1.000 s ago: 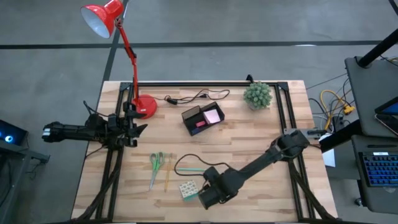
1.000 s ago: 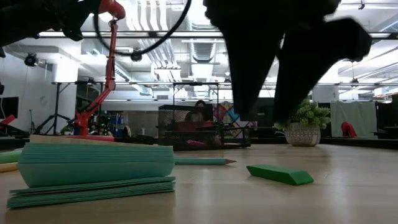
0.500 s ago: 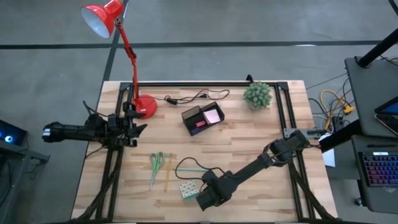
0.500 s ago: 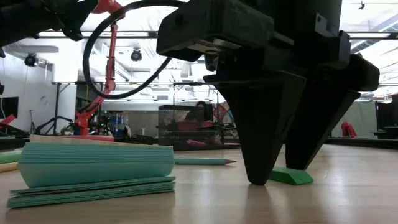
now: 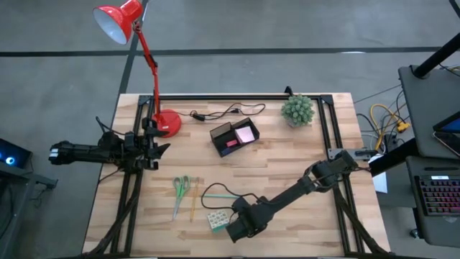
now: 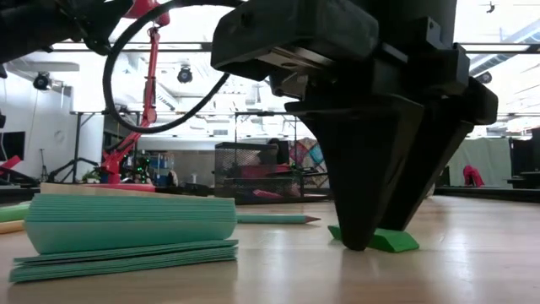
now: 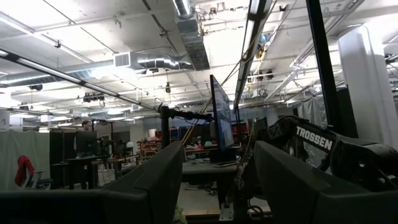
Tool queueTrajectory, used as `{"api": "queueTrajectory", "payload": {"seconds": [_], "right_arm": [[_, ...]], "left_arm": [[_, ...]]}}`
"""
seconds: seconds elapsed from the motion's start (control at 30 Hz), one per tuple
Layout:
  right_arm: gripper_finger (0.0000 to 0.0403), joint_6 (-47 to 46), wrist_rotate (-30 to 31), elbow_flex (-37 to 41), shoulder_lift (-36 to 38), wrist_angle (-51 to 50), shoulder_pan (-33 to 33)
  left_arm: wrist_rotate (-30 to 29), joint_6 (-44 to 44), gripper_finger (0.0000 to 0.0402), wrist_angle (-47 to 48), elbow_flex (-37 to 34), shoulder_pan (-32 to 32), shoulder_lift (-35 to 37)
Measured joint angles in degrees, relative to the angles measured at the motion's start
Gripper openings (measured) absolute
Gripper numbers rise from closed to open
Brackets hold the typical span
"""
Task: Pick and place office supplies into organizer
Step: Put the green eraser into the desk organizer
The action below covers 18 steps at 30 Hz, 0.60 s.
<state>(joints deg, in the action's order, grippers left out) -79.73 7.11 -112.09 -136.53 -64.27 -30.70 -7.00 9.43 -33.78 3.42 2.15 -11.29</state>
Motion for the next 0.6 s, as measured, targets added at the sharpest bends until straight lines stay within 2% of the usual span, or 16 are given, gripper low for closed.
{"api": "queueTrajectory", "payload": {"seconds": [0.33, 0.6], "right_arm": [[0.0056, 4.35, -0.02, 0.00, 0.09, -1.60, -0.02], [0.0047, 6.10, -0.34, -1.59, -0.08, -3.28, 0.00]], "left_arm": [[0.01, -0.01, 0.0187, 0.00, -0.02, 0.01, 0.09], [0.00, -0.02, 0.0187, 0.01, -0.02, 0.01, 0.11]]}}
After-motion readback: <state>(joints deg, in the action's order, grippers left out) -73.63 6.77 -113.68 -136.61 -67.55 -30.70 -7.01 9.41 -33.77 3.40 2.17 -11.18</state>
